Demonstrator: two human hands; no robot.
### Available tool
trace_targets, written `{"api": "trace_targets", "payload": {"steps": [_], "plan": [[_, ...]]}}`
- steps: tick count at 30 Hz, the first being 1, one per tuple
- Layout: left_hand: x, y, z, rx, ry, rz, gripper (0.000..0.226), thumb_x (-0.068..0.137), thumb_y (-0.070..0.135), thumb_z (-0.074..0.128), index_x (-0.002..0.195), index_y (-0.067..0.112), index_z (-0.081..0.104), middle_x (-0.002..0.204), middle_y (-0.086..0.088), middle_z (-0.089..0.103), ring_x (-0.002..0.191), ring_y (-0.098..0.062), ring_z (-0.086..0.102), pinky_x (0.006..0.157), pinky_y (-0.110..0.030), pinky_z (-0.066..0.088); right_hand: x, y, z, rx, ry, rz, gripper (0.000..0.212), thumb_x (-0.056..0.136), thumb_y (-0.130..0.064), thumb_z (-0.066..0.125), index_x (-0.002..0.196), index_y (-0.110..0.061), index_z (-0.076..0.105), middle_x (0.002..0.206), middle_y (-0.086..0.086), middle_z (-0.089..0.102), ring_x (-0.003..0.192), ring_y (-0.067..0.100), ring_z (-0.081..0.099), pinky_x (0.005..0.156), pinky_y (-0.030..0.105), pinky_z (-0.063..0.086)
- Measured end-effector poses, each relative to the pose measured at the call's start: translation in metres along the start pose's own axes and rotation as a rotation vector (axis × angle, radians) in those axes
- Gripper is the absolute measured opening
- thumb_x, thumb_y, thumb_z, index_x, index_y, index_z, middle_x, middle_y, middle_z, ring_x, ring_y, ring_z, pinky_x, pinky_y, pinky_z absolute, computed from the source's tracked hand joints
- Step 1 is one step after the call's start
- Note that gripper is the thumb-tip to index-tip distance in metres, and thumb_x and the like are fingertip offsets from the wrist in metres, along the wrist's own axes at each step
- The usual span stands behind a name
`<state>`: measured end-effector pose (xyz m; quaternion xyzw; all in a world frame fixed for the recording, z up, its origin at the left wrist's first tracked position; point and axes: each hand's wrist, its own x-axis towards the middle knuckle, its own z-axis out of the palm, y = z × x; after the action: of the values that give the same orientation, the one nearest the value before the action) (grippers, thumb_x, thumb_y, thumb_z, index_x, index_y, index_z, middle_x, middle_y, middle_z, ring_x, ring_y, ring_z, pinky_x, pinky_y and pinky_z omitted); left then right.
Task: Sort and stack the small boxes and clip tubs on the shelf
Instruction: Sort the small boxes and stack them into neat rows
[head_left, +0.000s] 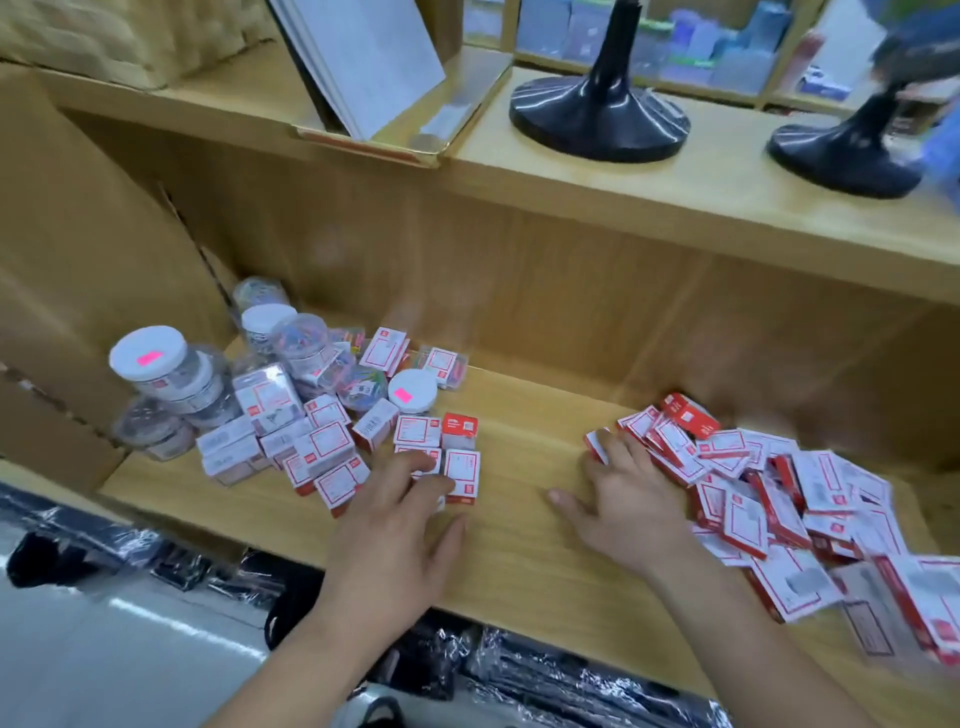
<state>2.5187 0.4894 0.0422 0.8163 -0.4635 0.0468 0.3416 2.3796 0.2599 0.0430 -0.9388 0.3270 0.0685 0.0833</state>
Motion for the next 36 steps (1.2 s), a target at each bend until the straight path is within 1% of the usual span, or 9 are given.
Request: {"api": "trace_targets", "payload": {"steps": [3,7,11,16,20,25,28,32,36], "plan": [[-0.002,0.0,-0.001,-0.018,0.058,0.009,0.028,0.079,0.02,0.081,0.104,0.016,0.071,0.115,0.001,0.058,0.107,-0.025,0.061,0.086,-0.04,0.053,-0.014,-0.001,-0.013,0.084,0.056,0.057,0.076,0.09,-0.07,0.043,0.149,-0.022,0.034,0.164,0.006,0.017,0.153,0.025,0.007,0.122,0.035,0.014],[-0.028,-0.012,-0.017,-0.031,0.128,-0.146,0.047,0.074,0.018,0.084,0.119,0.024,0.068,0.12,0.009,0.051,0.107,-0.017,0.06,0.083,-0.035,0.053,-0.017,-0.051,-0.023,0.484,0.041,-0.096,0.095,0.084,-0.05,0.071,0.156,-0.044,0.009,0.166,-0.01,-0.001,0.151,0.007,0.008,0.119,0.027,0.019],[-0.049,-0.033,-0.026,-0.084,0.015,-0.313,0.067,0.08,0.042,0.078,0.139,0.042,0.048,0.13,0.017,0.043,0.107,-0.007,0.059,0.075,-0.027,0.054,-0.011,-0.104,0.011,0.595,-0.036,-0.23,0.109,0.077,-0.044,0.079,0.142,-0.069,-0.005,0.165,-0.013,-0.013,0.151,0.005,0.004,0.117,0.027,0.026],[-0.025,-0.028,-0.023,-0.046,-0.072,-0.278,0.055,0.083,0.05,0.069,0.129,0.032,0.044,0.128,0.015,0.047,0.107,-0.012,0.06,0.071,-0.024,0.044,0.021,-0.109,0.016,0.607,0.0,-0.19,0.122,0.059,-0.035,0.093,0.15,-0.052,0.014,0.147,-0.019,0.036,0.137,0.004,0.036,0.102,0.018,0.034],[-0.009,-0.017,-0.008,0.037,-0.136,-0.275,0.055,0.086,0.048,0.064,0.131,0.029,0.04,0.122,0.005,0.055,0.096,-0.024,0.064,0.069,-0.036,0.047,0.042,-0.098,-0.002,0.45,-0.059,-0.136,0.134,0.04,-0.048,0.092,0.152,-0.05,0.02,0.135,-0.015,0.05,0.13,0.018,0.043,0.103,0.038,0.043],[0.008,-0.002,0.008,0.049,-0.131,-0.206,0.053,0.08,0.044,0.062,0.13,0.032,0.048,0.117,0.009,0.054,0.093,-0.021,0.065,0.068,-0.035,0.051,0.043,-0.082,-0.015,0.608,-0.1,-0.102,0.118,0.053,-0.003,0.087,0.146,-0.05,0.033,0.115,-0.019,0.064,0.102,0.007,0.064,0.083,0.021,0.048],[0.008,-0.001,0.006,-0.027,-0.096,-0.233,0.053,0.078,0.042,0.06,0.13,0.036,0.049,0.119,0.013,0.053,0.101,-0.016,0.061,0.073,-0.033,0.051,0.035,-0.075,-0.016,0.732,-0.088,-0.112,0.098,0.061,0.017,0.077,0.121,-0.054,0.047,0.089,-0.029,0.071,0.075,-0.007,0.065,0.07,0.012,0.051],[-0.002,-0.003,-0.016,-0.139,0.011,-0.237,0.058,0.076,0.038,0.065,0.133,0.039,0.052,0.122,0.02,0.052,0.107,-0.006,0.06,0.081,-0.028,0.053,0.028,-0.079,-0.017,0.697,-0.023,-0.161,0.084,0.072,0.008,0.069,0.115,-0.062,0.052,0.111,-0.021,0.062,0.099,-0.002,0.064,0.085,0.022,0.053],[0.006,-0.017,-0.05,-0.203,0.135,-0.304,0.06,0.076,0.041,0.066,0.133,0.043,0.051,0.118,0.021,0.052,0.098,-0.007,0.063,0.079,-0.034,0.056,0.025,-0.104,-0.016,0.697,0.208,-0.192,0.063,0.079,-0.008,0.071,0.137,-0.029,0.055,0.121,-0.012,0.057,0.118,0.013,0.056,0.101,0.035,0.047]]}}
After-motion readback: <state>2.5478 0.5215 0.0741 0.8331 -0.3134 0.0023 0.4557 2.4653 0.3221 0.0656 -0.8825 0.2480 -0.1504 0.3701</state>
